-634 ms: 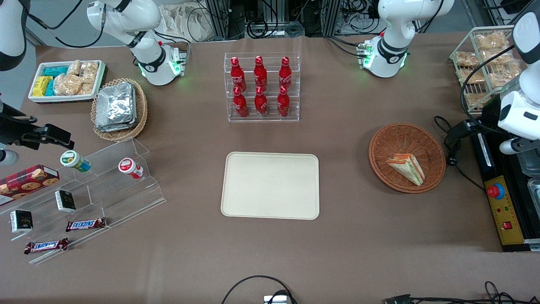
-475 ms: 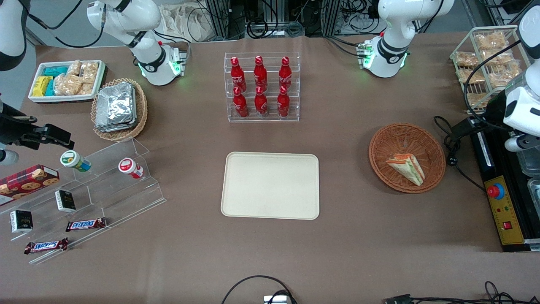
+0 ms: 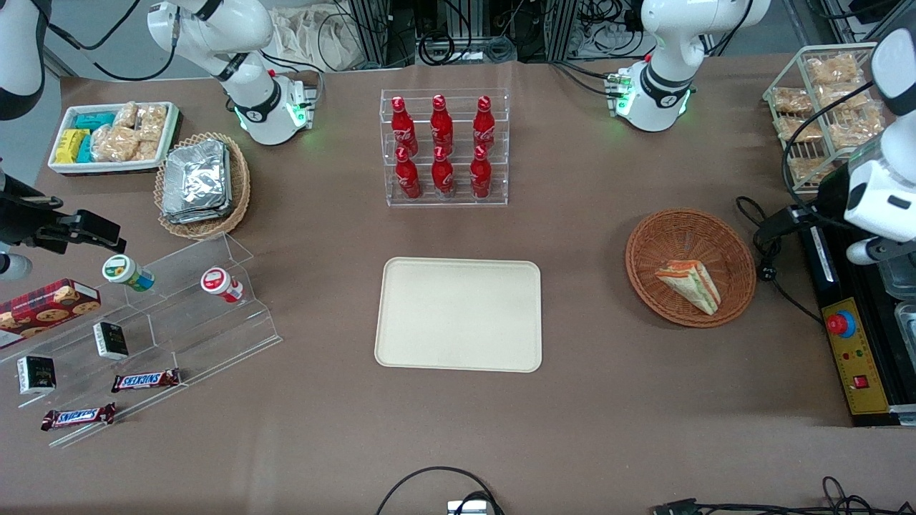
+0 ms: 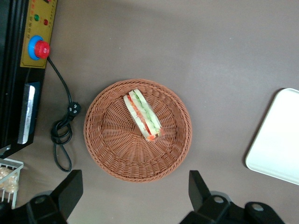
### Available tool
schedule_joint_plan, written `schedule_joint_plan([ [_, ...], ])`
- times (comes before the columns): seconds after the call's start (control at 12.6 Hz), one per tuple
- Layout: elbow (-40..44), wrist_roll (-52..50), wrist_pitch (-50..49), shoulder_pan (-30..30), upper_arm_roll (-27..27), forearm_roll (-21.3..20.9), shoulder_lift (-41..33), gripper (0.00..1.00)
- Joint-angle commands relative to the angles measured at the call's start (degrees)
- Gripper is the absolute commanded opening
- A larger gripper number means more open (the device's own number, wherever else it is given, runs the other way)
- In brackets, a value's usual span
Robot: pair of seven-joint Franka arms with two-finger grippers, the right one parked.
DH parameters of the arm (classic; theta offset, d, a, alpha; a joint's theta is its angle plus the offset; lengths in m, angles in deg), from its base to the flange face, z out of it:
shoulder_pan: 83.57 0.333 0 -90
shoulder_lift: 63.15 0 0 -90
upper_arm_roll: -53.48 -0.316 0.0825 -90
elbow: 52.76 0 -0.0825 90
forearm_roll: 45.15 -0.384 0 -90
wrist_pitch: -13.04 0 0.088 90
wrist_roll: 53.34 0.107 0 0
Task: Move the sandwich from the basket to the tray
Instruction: 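Move the left gripper over the wicker basket toward the sandwich, then lower the open left gripper around the wrapped sandwich in the basket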
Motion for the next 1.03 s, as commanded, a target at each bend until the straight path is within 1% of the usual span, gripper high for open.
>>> schedule_joint_plan([
  [0.0,-10.7,-2.9,10.6,0.9,0.1,0.3,-1.2,1.00],
  [0.32,-20.0,-23.7,20.9,0.4,0.2,0.4,-1.2,1.00],
  [0.48,-23.8,-30.1,24.8,0.4,0.2,0.6,-0.8,1.00],
  [0.55,-24.7,-31.7,26.1,0.4,0.2,1.2,0.1,1.00],
  [0.71,-25.7,-32.0,28.4,0.5,0.2,4.5,2.1,1.00],
  [0.95,-29.1,-32.0,33.7,0.7,0.2,5.2,3.8,1.00],
])
